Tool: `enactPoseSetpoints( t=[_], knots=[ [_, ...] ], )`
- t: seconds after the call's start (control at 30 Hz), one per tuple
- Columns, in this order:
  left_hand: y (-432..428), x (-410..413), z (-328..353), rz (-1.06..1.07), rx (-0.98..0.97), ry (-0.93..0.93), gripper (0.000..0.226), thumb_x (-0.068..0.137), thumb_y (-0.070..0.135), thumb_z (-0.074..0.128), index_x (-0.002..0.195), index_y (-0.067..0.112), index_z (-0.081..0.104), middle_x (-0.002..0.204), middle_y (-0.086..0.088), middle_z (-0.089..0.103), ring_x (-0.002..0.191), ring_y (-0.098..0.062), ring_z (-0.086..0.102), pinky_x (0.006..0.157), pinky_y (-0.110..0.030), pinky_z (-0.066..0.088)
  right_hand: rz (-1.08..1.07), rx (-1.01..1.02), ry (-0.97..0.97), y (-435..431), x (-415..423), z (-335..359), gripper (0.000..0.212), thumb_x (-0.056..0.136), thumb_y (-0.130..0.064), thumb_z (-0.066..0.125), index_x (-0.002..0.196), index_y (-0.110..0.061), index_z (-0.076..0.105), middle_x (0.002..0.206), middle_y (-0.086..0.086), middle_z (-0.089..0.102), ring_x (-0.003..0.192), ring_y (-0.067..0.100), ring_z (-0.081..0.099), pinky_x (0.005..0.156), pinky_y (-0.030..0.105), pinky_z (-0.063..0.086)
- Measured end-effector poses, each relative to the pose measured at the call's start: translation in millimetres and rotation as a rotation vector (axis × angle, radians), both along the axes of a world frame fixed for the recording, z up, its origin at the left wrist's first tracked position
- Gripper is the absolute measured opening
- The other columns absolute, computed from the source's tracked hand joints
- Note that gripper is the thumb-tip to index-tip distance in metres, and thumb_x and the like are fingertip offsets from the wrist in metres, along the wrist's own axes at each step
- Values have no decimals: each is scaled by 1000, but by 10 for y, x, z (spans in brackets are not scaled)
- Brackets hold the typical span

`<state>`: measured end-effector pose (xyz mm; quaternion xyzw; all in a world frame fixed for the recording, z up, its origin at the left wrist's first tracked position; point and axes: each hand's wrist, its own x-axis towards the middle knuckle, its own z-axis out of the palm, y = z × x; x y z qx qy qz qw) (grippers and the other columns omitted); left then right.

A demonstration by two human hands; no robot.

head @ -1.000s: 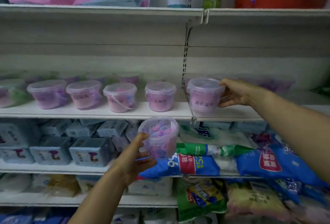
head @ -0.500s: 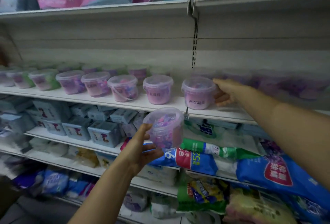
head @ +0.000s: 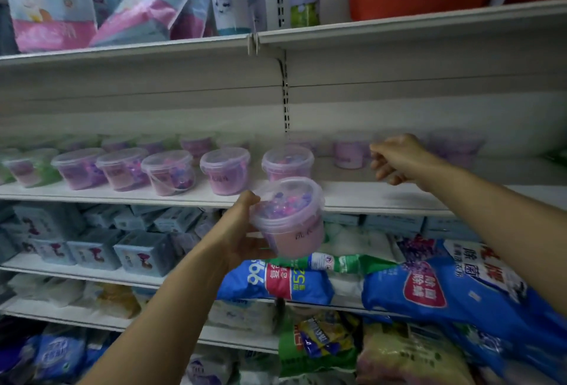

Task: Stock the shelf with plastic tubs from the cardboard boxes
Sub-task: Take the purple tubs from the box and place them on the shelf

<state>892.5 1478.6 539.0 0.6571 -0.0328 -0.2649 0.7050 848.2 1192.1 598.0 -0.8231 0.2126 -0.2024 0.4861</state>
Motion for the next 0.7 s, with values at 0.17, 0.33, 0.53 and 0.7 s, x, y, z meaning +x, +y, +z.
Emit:
enactPoseSetpoints(
  t=[0.17,0.33,0.53,0.7],
  knots=[
    [-541,-79,220,-71,14,-78,23,93,32,45,103,15,57,97,-15,63,73,-32,64,65,-41,56,-23,-435,64,-439,-547,-26,18,90,-19,56,86,-3,64,87,15,69,75,26,63,66,36,51],
    [-1086,67,414,-146,115,-141,24,93,31,51,107,12,55,102,-16,65,78,-36,68,66,-47,59,115,-711,198,-676,-849,-55,12,89,-28,61,99,-21,61,100,-6,64,90,13,60,81,34,51],
    [-1689,414,603,-223,224,-309,14,94,19,52,89,8,59,77,-9,59,55,-18,58,53,-25,49,77,-850,227,-889,-965,-60,22,90,-35,58,110,-28,56,106,-16,53,96,9,55,76,30,46],
    [-2073,763,583,-267,344,-474,12,93,7,55,96,-1,64,87,-15,58,71,-25,57,64,-29,47,91,-890,222,-1014,-990,-45,16,90,-34,57,104,-27,58,107,-13,55,97,10,56,83,37,50]
  ],
)
